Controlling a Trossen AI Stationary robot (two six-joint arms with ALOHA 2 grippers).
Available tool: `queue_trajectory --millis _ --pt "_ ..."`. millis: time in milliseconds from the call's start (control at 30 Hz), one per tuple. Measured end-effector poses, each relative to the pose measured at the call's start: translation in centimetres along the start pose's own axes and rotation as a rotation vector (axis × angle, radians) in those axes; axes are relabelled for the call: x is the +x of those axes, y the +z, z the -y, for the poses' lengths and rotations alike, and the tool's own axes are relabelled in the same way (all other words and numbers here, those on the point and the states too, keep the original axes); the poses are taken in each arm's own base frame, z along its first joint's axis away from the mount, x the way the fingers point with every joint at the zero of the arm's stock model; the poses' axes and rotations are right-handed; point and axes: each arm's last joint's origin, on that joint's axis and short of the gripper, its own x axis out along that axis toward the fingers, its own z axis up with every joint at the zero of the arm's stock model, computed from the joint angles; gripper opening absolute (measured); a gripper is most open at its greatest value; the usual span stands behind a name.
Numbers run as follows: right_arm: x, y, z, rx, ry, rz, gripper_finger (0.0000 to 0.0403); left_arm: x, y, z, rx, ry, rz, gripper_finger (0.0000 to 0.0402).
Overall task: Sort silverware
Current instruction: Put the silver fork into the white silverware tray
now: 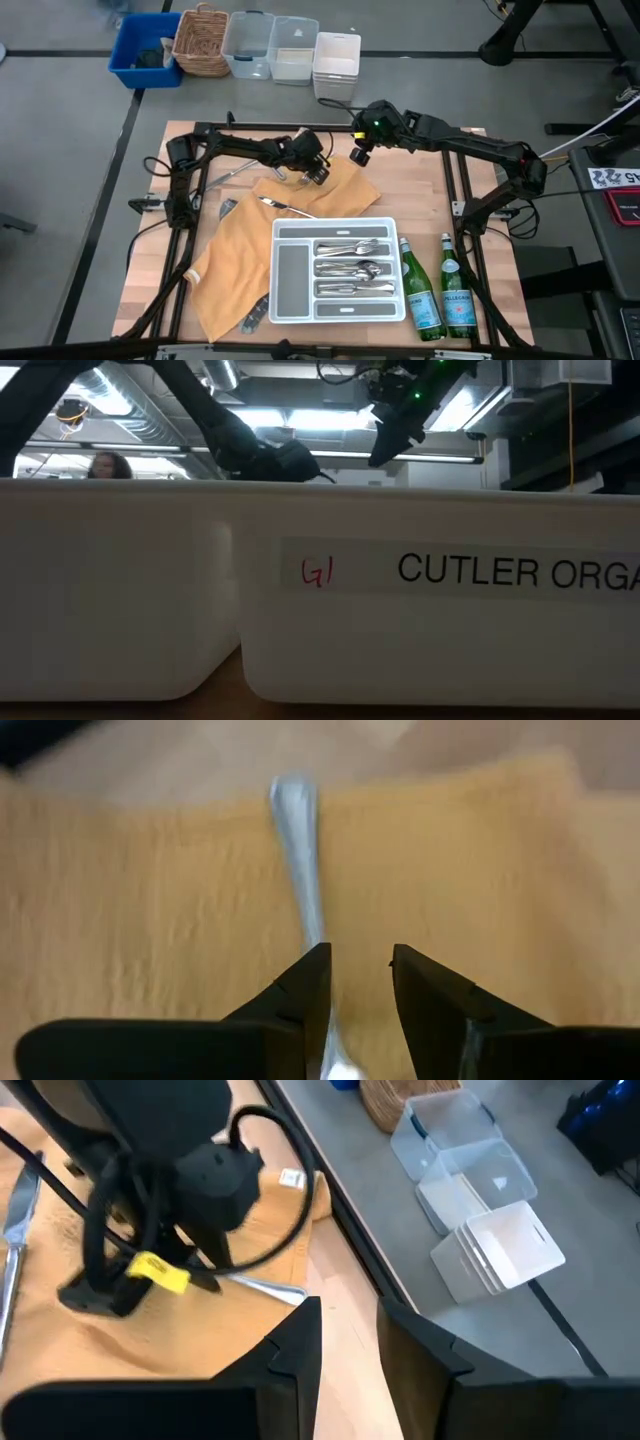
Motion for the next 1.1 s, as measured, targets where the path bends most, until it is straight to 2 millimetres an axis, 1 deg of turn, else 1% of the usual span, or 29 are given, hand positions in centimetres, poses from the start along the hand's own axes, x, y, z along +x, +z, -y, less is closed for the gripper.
queue_trajectory --millis 233,533,733,967,1100 --pt "0.0 0.0 0.0 0.000 -0.009 0.001 0.0101 1.3 -0.5 -0.5 -0.001 0.012 -0.018 0.0095" --pt "0.0 0.0 0.0 -0.004 -0.013 -0.004 0.0101 1.6 -0.5 -1.4 -0.025 0.026 -0.024 0.0095" --pt "0.0 -0.2 0.0 -0.008 -0.011 -0.019 0.0101 1.1 -0.3 -1.3 -0.044 0.033 -0.019 0.0095" --pt "0.0 -0.4 0.0 -0.014 -0.008 -0.046 0.0101 -0.3 0.4 -1.2 -0.047 0.027 0.011 0.0095" --pt "0.0 -0.4 0.0 -0.014 -0.008 -0.046 0.0101 -0.2 0.4 -1.5 -0.059 0.033 0.006 0.0095"
